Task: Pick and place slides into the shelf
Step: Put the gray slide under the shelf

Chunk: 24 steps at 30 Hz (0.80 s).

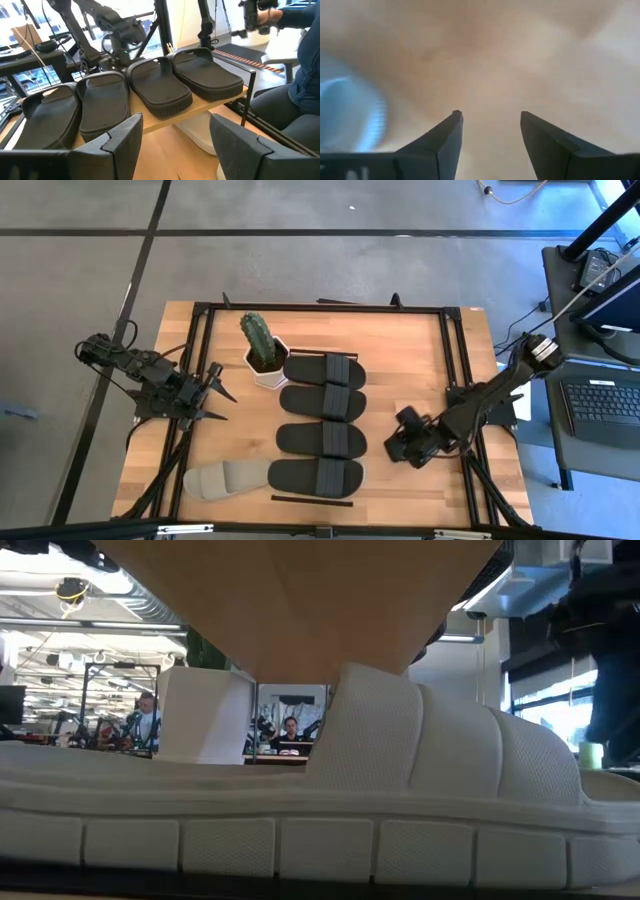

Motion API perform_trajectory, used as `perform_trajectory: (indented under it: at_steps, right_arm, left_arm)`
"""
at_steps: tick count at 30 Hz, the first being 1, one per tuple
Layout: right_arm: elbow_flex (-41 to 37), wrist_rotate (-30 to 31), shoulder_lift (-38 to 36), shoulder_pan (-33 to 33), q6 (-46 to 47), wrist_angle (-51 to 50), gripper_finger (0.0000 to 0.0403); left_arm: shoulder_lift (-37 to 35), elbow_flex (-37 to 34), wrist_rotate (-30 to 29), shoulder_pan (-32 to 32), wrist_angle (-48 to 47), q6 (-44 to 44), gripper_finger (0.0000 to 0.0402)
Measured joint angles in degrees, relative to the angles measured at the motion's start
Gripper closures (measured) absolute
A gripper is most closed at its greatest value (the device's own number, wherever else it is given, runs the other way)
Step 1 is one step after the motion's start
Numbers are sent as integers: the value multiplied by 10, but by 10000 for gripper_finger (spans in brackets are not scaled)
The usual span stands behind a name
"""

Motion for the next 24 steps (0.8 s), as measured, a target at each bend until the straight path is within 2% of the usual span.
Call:
perform_trajectory:
  at_steps: [5,7,9,13,16,24]
  right_arm:
    - [0,4,-63,-15,2,-172,202]
    - [0,43,-78,-25,2,-217,202]
    - [0,128,-87,-34,2,-242,202]
    - [0,359,-90,-48,1,-240,202]
    - [0,460,-90,-58,-12,-234,202]
    - [0,481,-82,-85,-34,-208,202]
  left_arm:
    - [0,0,0,0,-3,0,180]
    - [0,0,0,0,-3,0,180]
    - [0,0,0,0,-2,0,180]
    - [0,0,1,0,-2,-1,180]
    - [0,0,5,0,-1,-2,180]
    - [0,0,40,0,23,-140,180]
